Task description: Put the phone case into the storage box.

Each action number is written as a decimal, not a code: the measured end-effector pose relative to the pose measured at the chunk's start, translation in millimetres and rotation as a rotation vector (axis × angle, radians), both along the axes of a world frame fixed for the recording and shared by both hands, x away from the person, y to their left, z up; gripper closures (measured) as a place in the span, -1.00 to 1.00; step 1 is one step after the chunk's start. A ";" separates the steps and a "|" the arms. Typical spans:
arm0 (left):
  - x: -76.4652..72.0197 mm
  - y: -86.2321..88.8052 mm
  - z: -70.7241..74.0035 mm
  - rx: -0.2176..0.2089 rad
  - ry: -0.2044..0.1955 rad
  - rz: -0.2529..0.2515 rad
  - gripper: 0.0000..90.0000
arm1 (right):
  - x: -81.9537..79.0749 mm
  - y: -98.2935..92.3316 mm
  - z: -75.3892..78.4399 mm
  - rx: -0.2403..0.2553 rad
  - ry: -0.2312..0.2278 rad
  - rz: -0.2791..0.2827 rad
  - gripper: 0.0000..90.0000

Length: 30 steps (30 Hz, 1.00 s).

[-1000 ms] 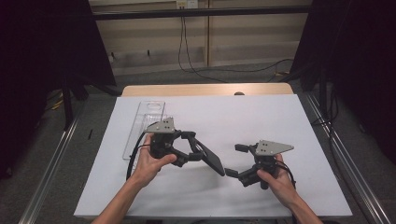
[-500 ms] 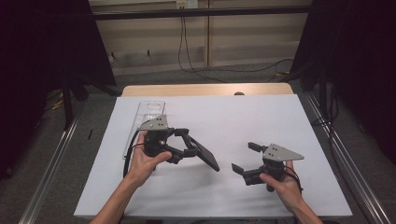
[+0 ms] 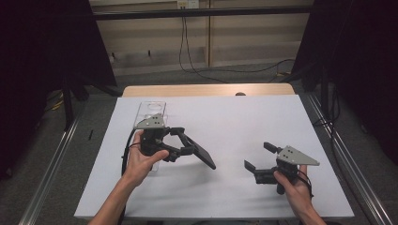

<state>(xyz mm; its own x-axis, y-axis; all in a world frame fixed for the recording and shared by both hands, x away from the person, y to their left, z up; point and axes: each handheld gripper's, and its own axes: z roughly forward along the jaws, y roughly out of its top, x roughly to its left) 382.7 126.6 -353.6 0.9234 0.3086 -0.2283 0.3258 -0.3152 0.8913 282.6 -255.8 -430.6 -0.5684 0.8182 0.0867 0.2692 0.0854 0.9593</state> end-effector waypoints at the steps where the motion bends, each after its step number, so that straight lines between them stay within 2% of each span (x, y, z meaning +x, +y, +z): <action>1: -0.2 0.4 0.1 0.004 -0.004 0.008 -0.68 | -1.7 -2.6 -0.2 -0.002 -0.001 -0.011 -0.99; 9: 2.0 5.4 0.8 0.004 0.004 0.040 -0.68 | -20.2 -24.2 -4.0 -0.025 -0.023 -0.115 -1.00; 14: 3.0 10.6 3.5 0.004 0.001 0.062 -0.68 | -25.9 -32.9 -6.2 -0.032 -0.039 -0.186 -1.00; 17: 3.7 14.3 5.3 0.011 0.000 0.080 -0.68 | -26.7 -35.4 -4.8 -0.028 -0.055 -0.199 -1.00; 23: 5.3 21.1 9.3 0.025 -0.003 0.118 -0.68 | -28.9 -35.1 -9.1 -0.038 -0.033 -0.199 -1.00; 27: 6.3 26.8 17.2 0.025 -0.018 0.135 -0.68 | -30.4 -35.2 -8.3 -0.032 -0.040 -0.190 -1.00; 30: 7.7 32.3 23.9 0.007 -0.025 0.156 -0.68 | -30.3 -36.4 -8.0 -0.024 -0.042 -0.197 -1.00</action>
